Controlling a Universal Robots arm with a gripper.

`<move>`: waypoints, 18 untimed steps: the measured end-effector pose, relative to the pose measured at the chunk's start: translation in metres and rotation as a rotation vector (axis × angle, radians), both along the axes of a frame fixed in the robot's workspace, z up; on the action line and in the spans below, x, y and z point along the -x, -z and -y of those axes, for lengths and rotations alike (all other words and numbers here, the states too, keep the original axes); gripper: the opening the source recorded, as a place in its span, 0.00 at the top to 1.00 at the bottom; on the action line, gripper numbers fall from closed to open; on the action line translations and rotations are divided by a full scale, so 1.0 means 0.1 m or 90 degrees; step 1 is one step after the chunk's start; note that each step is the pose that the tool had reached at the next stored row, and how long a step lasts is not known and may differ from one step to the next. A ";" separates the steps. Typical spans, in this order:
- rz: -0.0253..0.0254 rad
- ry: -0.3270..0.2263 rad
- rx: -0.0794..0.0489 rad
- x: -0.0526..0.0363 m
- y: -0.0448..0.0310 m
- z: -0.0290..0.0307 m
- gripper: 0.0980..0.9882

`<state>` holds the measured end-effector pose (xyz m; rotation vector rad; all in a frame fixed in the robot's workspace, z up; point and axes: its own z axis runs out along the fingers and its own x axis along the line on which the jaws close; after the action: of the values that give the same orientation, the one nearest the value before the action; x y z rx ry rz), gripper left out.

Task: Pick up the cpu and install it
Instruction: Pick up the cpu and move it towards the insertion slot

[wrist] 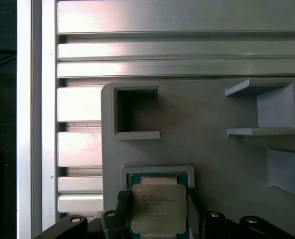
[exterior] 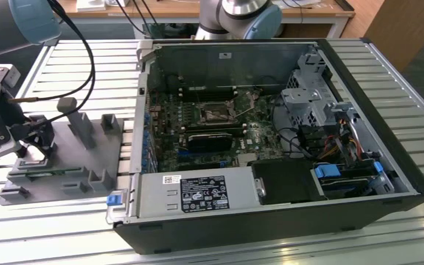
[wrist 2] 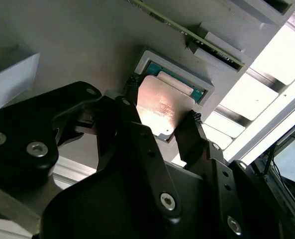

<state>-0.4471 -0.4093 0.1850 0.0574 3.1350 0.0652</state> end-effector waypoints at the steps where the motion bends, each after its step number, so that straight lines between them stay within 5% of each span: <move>1: 0.0000 0.000 0.000 0.000 0.000 0.000 0.49; 11: -0.0011 -0.003 0.000 -0.007 -0.039 0.000 0.51; 18: -0.0012 -0.009 0.000 -0.004 -0.035 0.000 0.43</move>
<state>-0.4467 -0.4094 0.1885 0.0346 3.1376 0.0659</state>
